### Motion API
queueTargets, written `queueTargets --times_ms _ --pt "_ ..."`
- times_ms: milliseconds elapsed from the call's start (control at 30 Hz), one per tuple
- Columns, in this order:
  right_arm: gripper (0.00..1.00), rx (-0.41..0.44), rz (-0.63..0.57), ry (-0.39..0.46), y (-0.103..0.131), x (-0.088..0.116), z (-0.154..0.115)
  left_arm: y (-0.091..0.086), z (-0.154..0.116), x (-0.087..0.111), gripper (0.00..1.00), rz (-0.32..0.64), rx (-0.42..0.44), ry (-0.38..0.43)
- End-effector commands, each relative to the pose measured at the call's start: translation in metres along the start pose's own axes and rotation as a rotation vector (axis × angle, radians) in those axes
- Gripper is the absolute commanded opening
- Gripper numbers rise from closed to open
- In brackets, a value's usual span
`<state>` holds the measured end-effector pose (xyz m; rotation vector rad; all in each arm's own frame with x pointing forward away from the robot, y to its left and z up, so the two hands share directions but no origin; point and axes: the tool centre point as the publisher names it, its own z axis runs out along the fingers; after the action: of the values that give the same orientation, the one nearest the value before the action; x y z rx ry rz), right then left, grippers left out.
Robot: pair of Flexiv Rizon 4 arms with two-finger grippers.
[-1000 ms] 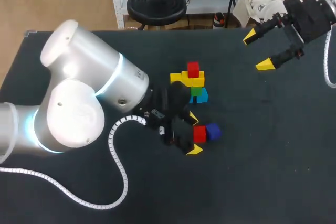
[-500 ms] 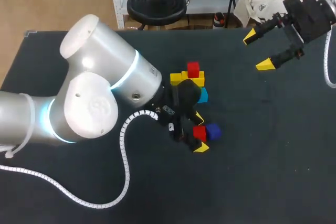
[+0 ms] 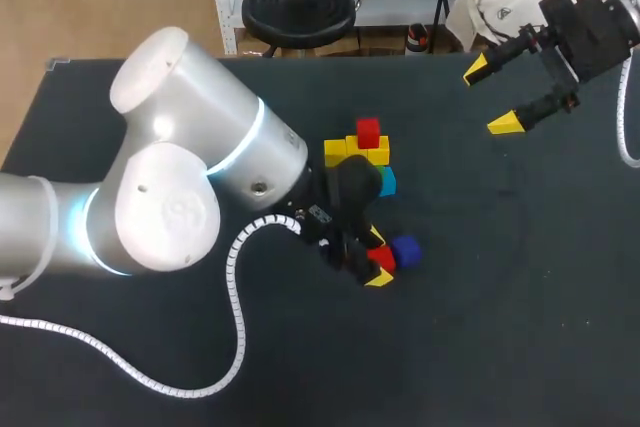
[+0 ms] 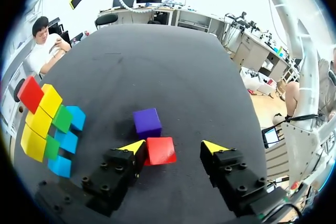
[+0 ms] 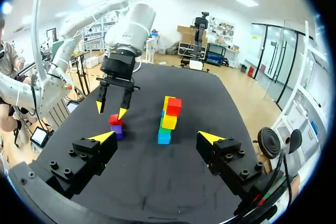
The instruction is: Place the blue cubes, place green cubes on the blue cubes, place the yellow cubes on the green cubes, then place the red cubes on the yellow cubes, and place purple cube on the red cubes.
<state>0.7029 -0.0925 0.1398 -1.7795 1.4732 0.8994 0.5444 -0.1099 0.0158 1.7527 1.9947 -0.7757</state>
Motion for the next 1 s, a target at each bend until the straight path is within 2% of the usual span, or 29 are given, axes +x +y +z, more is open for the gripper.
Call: queueTargets --times_ms 33,100,133,400,533,867,1000 --pt "1.00 0.000 -0.001 -0.001 0.000 0.000 0.000 0.000 0.004 0.000 0.73 -0.004 0.002 0.013" --pt "1.00 0.000 -0.001 -0.001 0.000 0.000 0.000 0.000 0.006 0.000 0.98 -0.008 0.006 0.016" --pt "1.00 0.000 -0.001 -0.001 0.000 0.000 0.000 0.000 0.007 0.000 1.00 -0.011 0.007 0.018" --pt "1.00 0.000 -0.001 -0.001 0.000 0.000 0.000 0.006 0.003 -0.001 1.00 -0.042 -0.024 0.019" --pt "1.00 0.000 -0.001 -0.001 0.000 0.000 0.000 0.006 -0.001 0.003 1.00 -0.082 -0.065 0.025" --pt "1.00 0.000 -0.001 -0.001 0.000 0.000 0.000 0.005 0.001 0.013 1.00 -0.138 -0.086 0.032" --pt "1.00 0.000 -0.001 -0.001 0.000 0.000 0.000 0.006 0.003 0.012 0.96 -0.141 -0.088 0.030"
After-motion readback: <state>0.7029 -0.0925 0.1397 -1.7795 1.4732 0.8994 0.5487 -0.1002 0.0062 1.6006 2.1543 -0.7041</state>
